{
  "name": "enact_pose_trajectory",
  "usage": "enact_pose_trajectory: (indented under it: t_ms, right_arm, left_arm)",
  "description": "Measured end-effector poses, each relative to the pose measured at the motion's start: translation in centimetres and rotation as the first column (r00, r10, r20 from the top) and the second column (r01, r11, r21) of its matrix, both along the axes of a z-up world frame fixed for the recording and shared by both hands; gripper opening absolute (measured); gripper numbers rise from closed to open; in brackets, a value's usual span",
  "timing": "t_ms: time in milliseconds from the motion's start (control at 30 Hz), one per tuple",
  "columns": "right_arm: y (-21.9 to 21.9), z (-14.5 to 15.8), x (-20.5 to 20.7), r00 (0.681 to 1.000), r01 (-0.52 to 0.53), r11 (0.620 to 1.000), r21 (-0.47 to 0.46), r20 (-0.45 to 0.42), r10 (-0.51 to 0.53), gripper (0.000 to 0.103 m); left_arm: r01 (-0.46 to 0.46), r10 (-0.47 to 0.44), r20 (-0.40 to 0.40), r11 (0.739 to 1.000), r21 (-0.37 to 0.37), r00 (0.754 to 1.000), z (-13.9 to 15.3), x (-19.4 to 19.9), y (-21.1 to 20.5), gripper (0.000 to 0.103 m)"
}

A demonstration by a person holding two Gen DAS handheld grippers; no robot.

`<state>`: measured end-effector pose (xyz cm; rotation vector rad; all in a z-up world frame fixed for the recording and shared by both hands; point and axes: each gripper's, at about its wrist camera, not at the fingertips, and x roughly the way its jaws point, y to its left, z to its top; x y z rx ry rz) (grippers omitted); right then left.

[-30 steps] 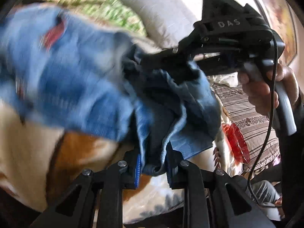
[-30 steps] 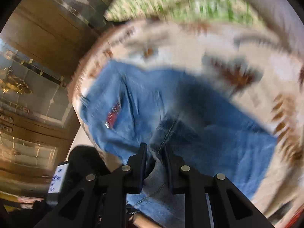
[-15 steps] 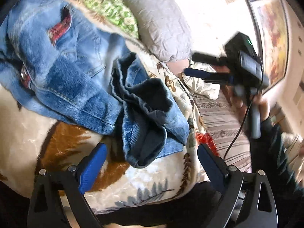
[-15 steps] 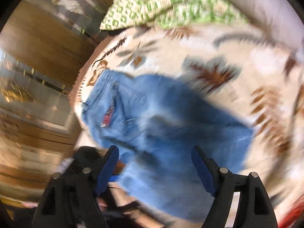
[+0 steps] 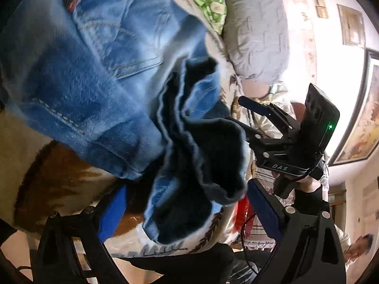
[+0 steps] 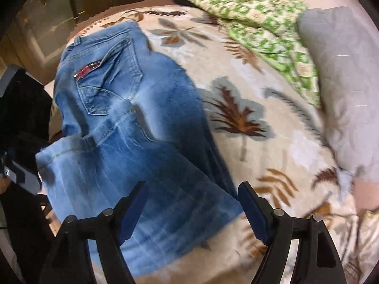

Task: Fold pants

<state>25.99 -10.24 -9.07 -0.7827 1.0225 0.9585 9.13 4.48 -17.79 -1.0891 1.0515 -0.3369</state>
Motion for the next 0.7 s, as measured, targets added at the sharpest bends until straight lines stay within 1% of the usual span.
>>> enact_pose_trajectory:
  t_ms: [33, 67, 100, 133, 167, 233, 267, 300, 333, 367, 400, 467, 533, 600, 633, 700]
  right_arm:
    - [0.4, -0.7, 0.2, 1.0, -0.013, 1.0, -0.014, -0.009, 0.013, 0.081]
    - [0.7, -1.3, 0.1, 1.0, -0.021, 1.0, -0.024, -0.017, 0.02, 0.081]
    - [1.0, -2.1, 0.3, 0.999, -0.027, 0.999, -0.037, -0.035, 0.026, 0.08]
    - [1.2, -3.0, 0.5, 0.998, -0.025, 0.998, -0.052, -0.066, 0.022, 0.08]
    - [1.3, -3.7, 0.7, 0.996, -0.02, 0.998, -0.063, -0.088, 0.015, 0.079]
    - [1.2, -4.6, 1.0, 0.99, 0.002, 0.998, -0.065, -0.14, -0.011, 0.067]
    - [1.0, -4.6, 1.2, 0.987, 0.017, 0.999, -0.046, -0.158, -0.024, 0.064]
    - [0.8, -4.3, 1.2, 0.989, 0.024, 0.999, -0.038, -0.143, -0.029, 0.053]
    - [0.7, -4.1, 1.2, 0.992, 0.035, 0.999, -0.042, -0.118, -0.039, 0.033]
    - [0.4, -3.9, 1.2, 0.995, 0.052, 0.997, -0.051, -0.083, -0.056, 0.024]
    - [0.0, -3.6, 1.2, 0.995, 0.062, 0.997, -0.043, -0.076, -0.065, 0.018]
    - [-0.7, -3.2, 1.0, 0.995, 0.073, 0.997, -0.023, -0.066, -0.074, 0.015]
    - [-1.3, -2.7, 0.6, 0.995, 0.089, 0.996, -0.008, -0.054, -0.089, 0.013]
    - [-2.4, -1.6, 0.5, 0.992, 0.124, 0.992, 0.038, -0.032, -0.123, 0.012]
    - [-2.9, -1.0, 0.5, 0.989, 0.144, 0.988, 0.062, -0.026, -0.143, 0.011]
    - [-4.1, 0.3, 0.3, 0.979, 0.202, 0.972, 0.124, 0.0, -0.203, 0.011]
  left_arm:
    - [-0.001, 0.001, 0.0, 1.0, 0.011, 1.0, -0.2, -0.3, 0.2, 0.086]
    - [0.001, -0.001, -0.002, 0.999, 0.041, 1.0, -0.1, -0.5, 0.2, 0.077]
    - [0.012, -0.011, -0.012, 0.996, 0.085, 1.0, -0.1, -0.5, 0.0, 0.06]
    - [0.021, -0.018, -0.022, 0.993, 0.115, 1.0, 0.0, -0.6, -0.1, 0.048]
    - [0.024, -0.021, -0.024, 0.991, 0.132, 0.999, 0.0, -0.8, 0.1, 0.043]
    - [0.034, -0.031, -0.02, 0.989, 0.141, 0.999, -0.2, -1.2, 0.2, 0.03]
    - [0.039, -0.037, -0.016, 0.988, 0.151, 0.999, -0.1, -1.3, 0.1, 0.027]
    - [0.047, -0.046, -0.011, 0.984, 0.17, 0.999, 0.1, -1.5, -0.2, 0.022]
    - [0.056, -0.057, -0.002, 0.981, 0.187, 0.998, 0.4, -1.6, -0.4, 0.018]
    - [0.061, -0.064, 0.008, 0.978, 0.198, 0.998, 0.6, -1.5, -1.0, 0.017]
    - [0.068, -0.075, 0.025, 0.975, 0.212, 0.997, 1.1, -1.5, -1.2, 0.014]
    - [0.09, -0.109, 0.069, 0.966, 0.241, 0.992, 2.8, -1.5, -1.9, 0.014]
    - [0.108, -0.152, 0.123, 0.946, 0.306, 0.981, 4.4, -1.3, -2.8, 0.014]
    - [0.126, -0.204, 0.17, 0.915, 0.384, 0.964, 5.9, -1.2, -3.4, 0.014]
    - [0.136, -0.242, 0.199, 0.89, 0.434, 0.95, 7.0, -1.1, -3.9, 0.014]
    - [0.146, -0.288, 0.228, 0.859, 0.491, 0.93, 8.2, -0.7, -4.4, 0.014]
